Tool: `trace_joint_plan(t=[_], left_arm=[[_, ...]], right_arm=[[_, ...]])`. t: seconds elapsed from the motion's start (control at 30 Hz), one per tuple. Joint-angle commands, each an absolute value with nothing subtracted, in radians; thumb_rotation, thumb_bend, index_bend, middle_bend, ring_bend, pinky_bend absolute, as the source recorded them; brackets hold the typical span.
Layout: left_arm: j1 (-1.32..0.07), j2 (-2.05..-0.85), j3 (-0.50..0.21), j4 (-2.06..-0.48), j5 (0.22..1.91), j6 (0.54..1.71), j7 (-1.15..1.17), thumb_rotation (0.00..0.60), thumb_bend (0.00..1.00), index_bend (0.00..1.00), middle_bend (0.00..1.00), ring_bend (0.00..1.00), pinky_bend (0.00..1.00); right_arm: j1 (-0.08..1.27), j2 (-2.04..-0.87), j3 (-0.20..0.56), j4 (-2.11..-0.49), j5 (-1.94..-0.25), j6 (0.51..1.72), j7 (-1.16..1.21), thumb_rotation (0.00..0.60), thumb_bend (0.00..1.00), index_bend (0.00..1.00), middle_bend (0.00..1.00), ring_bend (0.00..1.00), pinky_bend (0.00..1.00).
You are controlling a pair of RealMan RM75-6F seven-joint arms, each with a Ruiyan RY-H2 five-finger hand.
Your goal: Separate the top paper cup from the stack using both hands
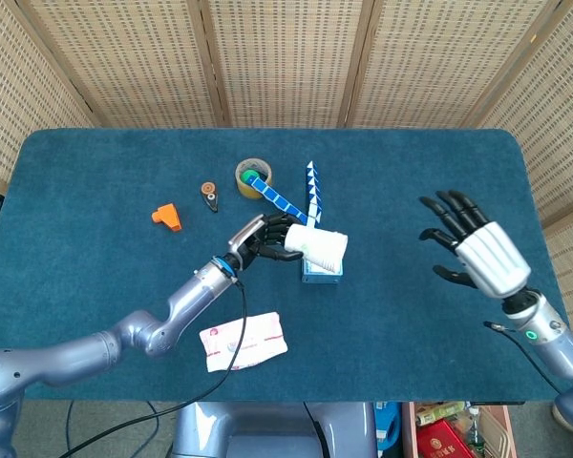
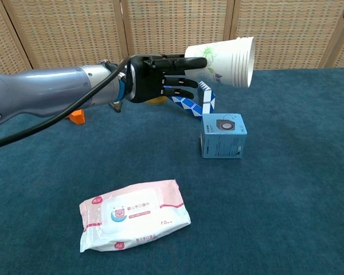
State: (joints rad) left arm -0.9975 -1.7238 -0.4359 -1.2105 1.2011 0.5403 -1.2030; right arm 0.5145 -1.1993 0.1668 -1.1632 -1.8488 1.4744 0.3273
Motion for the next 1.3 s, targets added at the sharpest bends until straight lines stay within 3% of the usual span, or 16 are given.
trace_joint_plan(t=[0.03,0.43,1.3], left_arm=[[-1.01,-1.74,-0.443,-1.196,1.192,0.529,-1.193,0.6,0.14,0.47,0.49,0.5,0.5],[-1.035,-1.793,-0.463,-1.157,1.192,0.503,-1.179,0.6,0.15,0.47,0.49,0.5,0.5],[-1.034,-1.83,-0.481,-1.128,1.198,0.471,-1.159,0.6,0.15,0.47,0.49,0.5,0.5]], right_arm=[[0.568,-1.238,0.16,-1.124,-1.889,1.467,0.327,0.6,0.06,0.45,0.18,0.0,0.16],[0.723,-1.347,0.148,-1.091,-1.941,1.436,0.305,0.6,0.16,0.48,0.2,0.0,0.18],[0.777,-1.4,0.111,-1.067,-1.878,1.457,0.292,0.6,0.45,0.62,0.23,0.01,0.21]])
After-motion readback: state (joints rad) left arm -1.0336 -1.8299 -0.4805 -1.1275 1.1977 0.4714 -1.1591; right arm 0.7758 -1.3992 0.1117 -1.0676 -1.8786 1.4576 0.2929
